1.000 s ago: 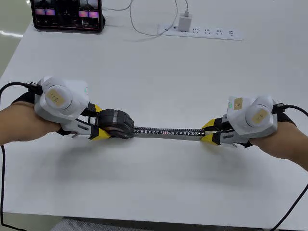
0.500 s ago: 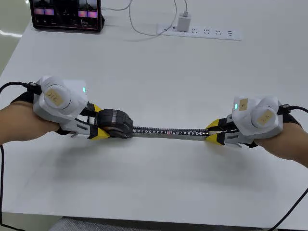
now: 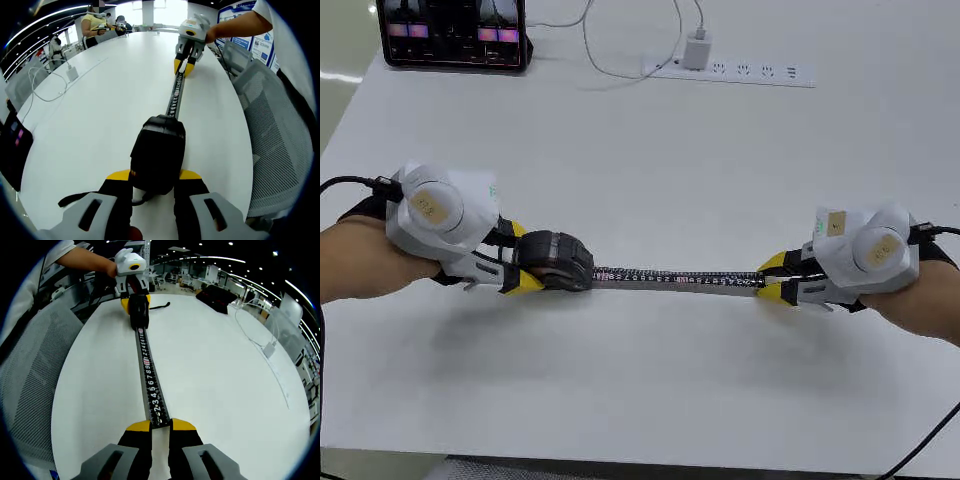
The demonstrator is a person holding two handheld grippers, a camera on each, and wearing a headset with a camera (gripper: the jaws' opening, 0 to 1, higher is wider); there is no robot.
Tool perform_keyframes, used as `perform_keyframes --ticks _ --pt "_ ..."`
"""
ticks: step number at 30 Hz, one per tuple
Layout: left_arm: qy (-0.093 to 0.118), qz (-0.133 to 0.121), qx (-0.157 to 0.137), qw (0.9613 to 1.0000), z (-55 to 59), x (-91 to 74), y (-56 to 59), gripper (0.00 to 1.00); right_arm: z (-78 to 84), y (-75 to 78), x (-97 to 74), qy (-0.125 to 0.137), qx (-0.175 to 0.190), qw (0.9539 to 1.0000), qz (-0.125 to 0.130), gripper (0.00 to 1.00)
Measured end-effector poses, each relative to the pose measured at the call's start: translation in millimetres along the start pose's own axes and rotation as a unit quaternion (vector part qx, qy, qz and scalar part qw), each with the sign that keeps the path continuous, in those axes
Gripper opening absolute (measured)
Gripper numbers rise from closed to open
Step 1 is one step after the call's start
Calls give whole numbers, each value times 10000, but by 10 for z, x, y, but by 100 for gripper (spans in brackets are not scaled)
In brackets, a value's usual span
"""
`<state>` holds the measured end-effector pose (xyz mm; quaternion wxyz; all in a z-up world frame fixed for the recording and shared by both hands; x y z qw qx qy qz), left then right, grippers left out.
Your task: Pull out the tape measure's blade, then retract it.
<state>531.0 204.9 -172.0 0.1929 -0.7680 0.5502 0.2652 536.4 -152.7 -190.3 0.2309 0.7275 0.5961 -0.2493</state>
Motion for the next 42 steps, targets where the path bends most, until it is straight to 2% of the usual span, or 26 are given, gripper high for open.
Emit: perform_keyframes --ticks 28,42 --pt "-2 5 19 10000 1 4 -1 27 156 41 -213 -146 26 9999 76 7" --pt "-1 -14 -2 10000 -7 6 2 27 154 52 -212 -233 78 9997 28 8"
Point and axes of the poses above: the centre of the closed fingertips' face, and the gripper's own axes: x roughly forward along the fingers, y roughly to its right, z roughly out of its underside, the point moved 9 cm from there along -x, roughly backward along the fingers, and after that the axes turned 15 degrees about y, right-handed, at the moved point
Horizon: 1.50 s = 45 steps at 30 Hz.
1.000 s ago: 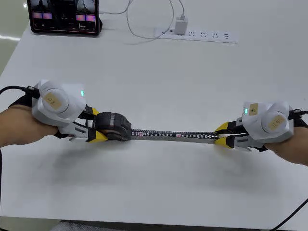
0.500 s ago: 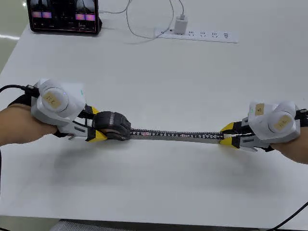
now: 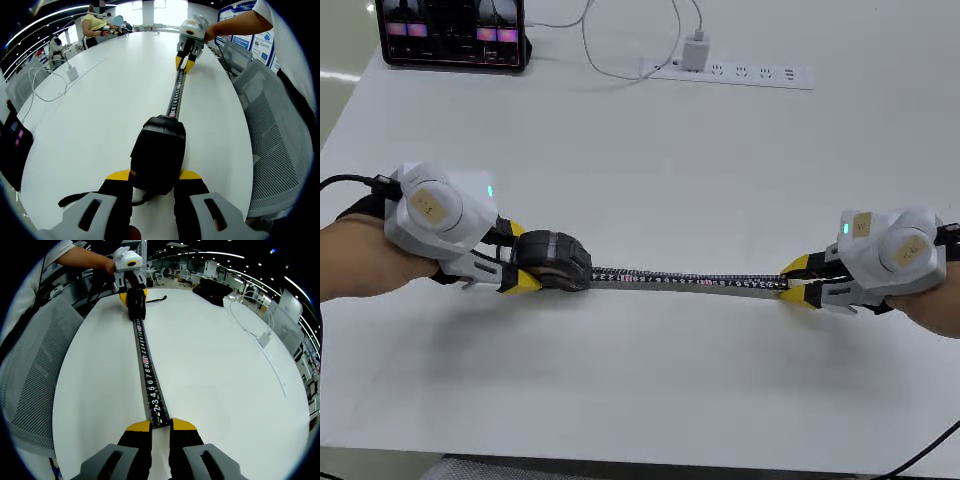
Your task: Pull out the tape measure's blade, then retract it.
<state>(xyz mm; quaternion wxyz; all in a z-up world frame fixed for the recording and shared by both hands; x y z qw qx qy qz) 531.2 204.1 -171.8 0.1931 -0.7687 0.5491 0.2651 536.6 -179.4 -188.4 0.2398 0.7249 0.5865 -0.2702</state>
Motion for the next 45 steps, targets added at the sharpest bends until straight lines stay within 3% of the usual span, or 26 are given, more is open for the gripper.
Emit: perform_keyframes --ticks 5,16,26,37,41,45 --pt "-16 -21 20 10000 -10 0 4 27 -22 -6 13 -103 -125 9999 -59 9" --pt "-6 -59 29 10000 -15 -1 6 28 -19 5 24 -68 -108 9999 -87 10" --pt "-14 -52 27 10000 -23 -12 17 28 -34 25 -59 -129 -160 9997 -103 11" --pt "-34 -54 53 10000 -31 -16 22 29 -100 8 -2 -15 -15 10000 -85 25" --pt "41 -82 -28 10000 -47 -20 20 37 -96 -11 18 -15 16 10000 -89 27" --pt "33 -58 18 10000 -55 -10 32 38 -93 -6 20 -13 22 10000 -69 27"
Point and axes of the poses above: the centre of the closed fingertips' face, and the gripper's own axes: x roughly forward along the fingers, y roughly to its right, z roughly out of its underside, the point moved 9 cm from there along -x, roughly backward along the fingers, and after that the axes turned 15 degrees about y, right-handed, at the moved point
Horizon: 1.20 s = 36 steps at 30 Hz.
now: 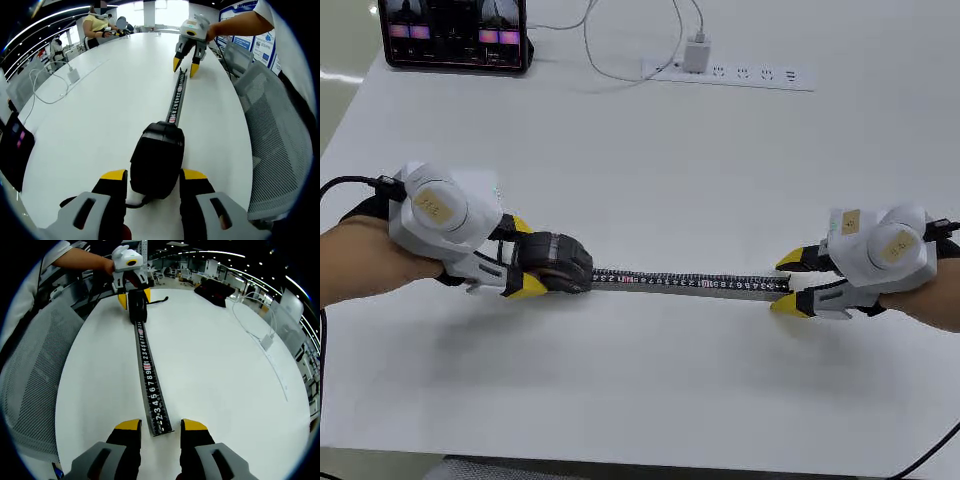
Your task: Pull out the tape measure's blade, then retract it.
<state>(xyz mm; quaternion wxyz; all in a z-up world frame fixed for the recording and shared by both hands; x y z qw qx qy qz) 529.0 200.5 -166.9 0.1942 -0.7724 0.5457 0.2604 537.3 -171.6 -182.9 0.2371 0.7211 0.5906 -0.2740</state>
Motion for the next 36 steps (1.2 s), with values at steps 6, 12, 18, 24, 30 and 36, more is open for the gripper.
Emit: perform_keyframes --ticks 6,12,18,24,30,36 --pt "3 -14 19 10000 2 -11 -9 37 -2 -12 11 13 19 10000 1 27" --pt "-8 -59 -305 9995 24 -60 6 38 -19 -19 11 79 101 9999 63 29" --pt "155 -236 -343 9990 22 -108 -4 42 -48 -47 -20 285 408 9984 282 32" --pt "304 -355 -478 9978 7 -148 28 47 -58 -105 -45 464 585 9964 414 35" --pt "477 -562 -694 9949 -19 -187 68 50 -71 -150 -72 605 698 9938 612 41" --pt "632 -764 -834 9916 -37 -229 109 52 -74 -206 -90 695 771 9914 795 47"
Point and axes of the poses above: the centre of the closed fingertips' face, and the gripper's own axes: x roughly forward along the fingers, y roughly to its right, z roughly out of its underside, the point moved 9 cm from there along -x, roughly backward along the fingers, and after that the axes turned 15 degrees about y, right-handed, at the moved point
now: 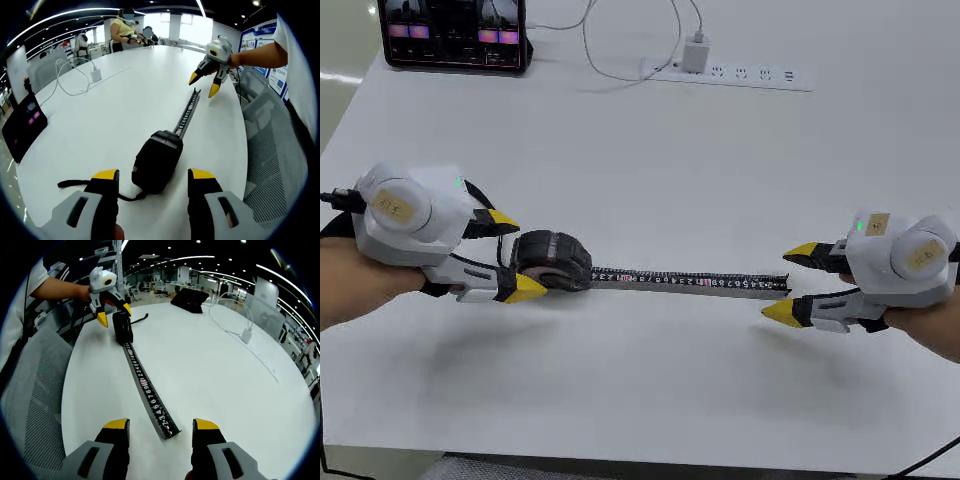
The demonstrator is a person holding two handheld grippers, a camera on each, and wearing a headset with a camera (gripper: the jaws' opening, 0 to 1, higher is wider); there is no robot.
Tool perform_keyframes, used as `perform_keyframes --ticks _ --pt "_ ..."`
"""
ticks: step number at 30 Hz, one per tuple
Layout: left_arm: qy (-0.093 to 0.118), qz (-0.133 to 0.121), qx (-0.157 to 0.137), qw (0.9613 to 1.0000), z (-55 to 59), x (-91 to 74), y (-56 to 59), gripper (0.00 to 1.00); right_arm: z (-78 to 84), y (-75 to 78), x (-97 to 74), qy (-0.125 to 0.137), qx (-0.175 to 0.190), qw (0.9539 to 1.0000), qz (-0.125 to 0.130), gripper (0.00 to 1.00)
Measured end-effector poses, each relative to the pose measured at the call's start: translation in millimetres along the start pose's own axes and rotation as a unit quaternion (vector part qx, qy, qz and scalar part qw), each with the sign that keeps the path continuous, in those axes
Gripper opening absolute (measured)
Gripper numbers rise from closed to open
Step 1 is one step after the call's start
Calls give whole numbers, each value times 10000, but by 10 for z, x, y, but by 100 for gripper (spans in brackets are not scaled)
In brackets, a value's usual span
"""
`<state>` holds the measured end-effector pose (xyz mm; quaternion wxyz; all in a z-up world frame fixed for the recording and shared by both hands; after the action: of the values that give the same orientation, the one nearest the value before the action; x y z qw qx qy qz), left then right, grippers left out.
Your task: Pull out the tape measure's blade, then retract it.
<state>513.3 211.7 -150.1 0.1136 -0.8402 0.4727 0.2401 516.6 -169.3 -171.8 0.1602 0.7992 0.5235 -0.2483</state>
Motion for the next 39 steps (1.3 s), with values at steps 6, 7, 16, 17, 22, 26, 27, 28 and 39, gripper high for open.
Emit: perform_keyframes --ticks 6,7,16,17,22,26,27,28,39 --pt "185 -142 -140 9996 -8 -55 47 55 -32 -47 -16 150 64 9997 172 53" --pt "212 -168 -177 9995 -18 -67 66 56 -39 -59 -19 179 50 9996 222 54" --pt "385 -323 -257 9984 0 -104 159 66 -85 -134 -40 413 150 9981 435 60" --pt "396 -325 -266 9983 9 -107 180 68 -86 -146 -40 441 149 9979 450 60" --pt "453 -399 -256 9979 30 -145 248 72 -85 -149 -55 502 170 9971 538 63" --pt "531 -463 -240 9972 38 -175 291 75 -85 -165 -76 556 197 9963 622 66" --pt "557 -462 -244 9971 38 -180 310 75 -85 -179 -81 576 204 9960 644 67" --pt "567 -467 -235 9970 41 -181 326 76 -86 -194 -81 585 228 9959 651 67" --pt "627 -615 -252 9958 100 -222 440 82 -51 -298 -104 669 362 9944 736 74"
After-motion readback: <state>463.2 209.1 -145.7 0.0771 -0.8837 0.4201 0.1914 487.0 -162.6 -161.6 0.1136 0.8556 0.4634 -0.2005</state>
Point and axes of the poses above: the centre of the closed fingertips' face, and the gripper's own axes: x roughly forward along the fingers, y roughly to its right, z roughly out of its underside, the point moved 9 cm from there along -x, roughly backward along the fingers, and after that the axes turned 15 degrees about y, right-handed, at the moved point
